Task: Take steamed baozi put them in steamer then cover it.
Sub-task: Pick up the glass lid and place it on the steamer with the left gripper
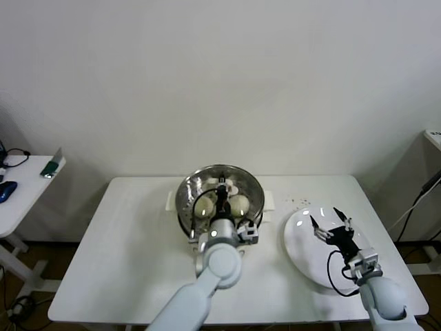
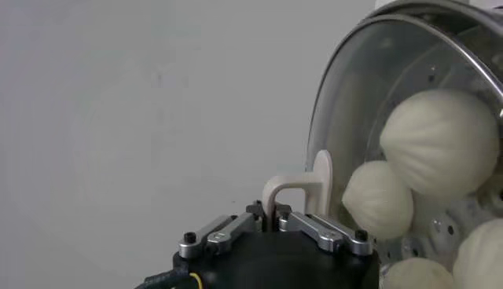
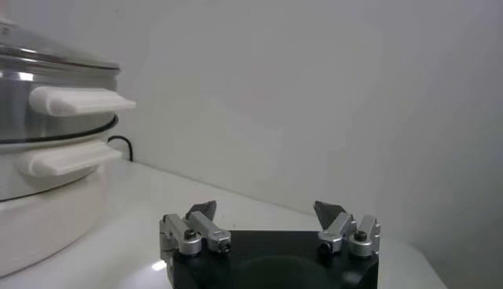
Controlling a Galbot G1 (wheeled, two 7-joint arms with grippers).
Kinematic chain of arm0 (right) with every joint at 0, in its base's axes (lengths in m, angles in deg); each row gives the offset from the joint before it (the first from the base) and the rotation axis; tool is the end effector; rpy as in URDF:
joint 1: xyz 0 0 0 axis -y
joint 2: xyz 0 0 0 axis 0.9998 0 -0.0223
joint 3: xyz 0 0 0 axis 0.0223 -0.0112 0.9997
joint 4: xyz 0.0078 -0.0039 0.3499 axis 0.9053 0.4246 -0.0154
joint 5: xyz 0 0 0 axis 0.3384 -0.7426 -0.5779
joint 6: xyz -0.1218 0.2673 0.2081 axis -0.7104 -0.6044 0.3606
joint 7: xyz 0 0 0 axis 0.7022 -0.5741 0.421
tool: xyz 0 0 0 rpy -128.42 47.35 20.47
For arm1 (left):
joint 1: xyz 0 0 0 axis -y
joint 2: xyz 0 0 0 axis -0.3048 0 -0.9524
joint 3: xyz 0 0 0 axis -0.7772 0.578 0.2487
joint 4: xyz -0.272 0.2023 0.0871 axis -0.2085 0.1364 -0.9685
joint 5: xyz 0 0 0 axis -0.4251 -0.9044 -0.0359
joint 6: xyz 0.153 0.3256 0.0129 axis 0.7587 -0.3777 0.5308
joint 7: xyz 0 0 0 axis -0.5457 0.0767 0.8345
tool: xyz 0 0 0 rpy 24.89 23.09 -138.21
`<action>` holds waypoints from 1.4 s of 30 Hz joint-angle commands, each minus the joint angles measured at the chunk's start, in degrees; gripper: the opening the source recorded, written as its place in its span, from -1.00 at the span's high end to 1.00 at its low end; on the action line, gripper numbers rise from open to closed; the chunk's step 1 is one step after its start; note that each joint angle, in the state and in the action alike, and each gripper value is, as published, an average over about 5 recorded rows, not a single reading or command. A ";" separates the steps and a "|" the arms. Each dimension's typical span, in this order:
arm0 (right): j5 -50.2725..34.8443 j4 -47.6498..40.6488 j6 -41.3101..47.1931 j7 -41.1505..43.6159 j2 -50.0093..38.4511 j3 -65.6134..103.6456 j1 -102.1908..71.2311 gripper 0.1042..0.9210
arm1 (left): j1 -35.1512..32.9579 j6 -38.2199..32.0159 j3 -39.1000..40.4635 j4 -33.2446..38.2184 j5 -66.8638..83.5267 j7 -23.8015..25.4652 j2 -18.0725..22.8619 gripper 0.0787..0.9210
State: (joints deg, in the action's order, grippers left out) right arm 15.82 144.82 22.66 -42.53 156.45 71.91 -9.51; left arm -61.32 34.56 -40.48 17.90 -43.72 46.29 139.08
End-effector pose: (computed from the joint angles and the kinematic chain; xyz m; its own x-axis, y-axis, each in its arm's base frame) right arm 0.2927 -0.1793 -0.3723 -0.9677 -0.1717 0.1847 -0.2090 0.9558 -0.2065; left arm 0.3325 -0.1980 -0.2735 -0.9986 -0.0312 0.0430 0.0425 0.0177 0.9989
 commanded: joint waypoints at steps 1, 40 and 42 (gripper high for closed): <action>0.05 -0.10 0.00 0.06 -0.08 -0.06 0.36 -0.76 | 0.11 2.82 0.08 -0.62 0.88 -0.61 -0.76 0.83; -2.54 1.77 8.17 -0.46 -0.78 0.16 0.83 -0.76 | -6.38 2.82 0.26 24.29 17.86 -3.01 -18.95 -0.61; -2.45 1.70 8.14 -0.52 -0.74 0.07 0.96 -0.76 | -8.01 2.61 -1.05 26.93 20.79 -4.03 -21.25 -0.71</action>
State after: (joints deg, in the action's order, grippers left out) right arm 14.18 146.38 28.83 -42.63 155.79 72.05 -8.70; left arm -65.42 34.59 -40.04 31.35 -34.22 44.71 128.37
